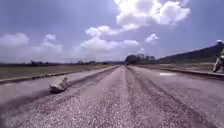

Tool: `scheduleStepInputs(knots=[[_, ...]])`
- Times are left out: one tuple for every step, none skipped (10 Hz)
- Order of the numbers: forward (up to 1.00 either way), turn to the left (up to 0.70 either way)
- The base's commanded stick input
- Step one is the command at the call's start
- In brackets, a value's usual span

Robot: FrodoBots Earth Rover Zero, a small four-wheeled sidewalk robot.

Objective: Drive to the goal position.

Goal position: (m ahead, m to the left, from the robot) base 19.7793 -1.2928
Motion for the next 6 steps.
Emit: scheduleStepInputs(knots=[[1.0, 0.0], [1.0, 0.0], [1.0, 0.0], [1.0, -0.15], [1.0, -0.14], [1.0, 0.0]])
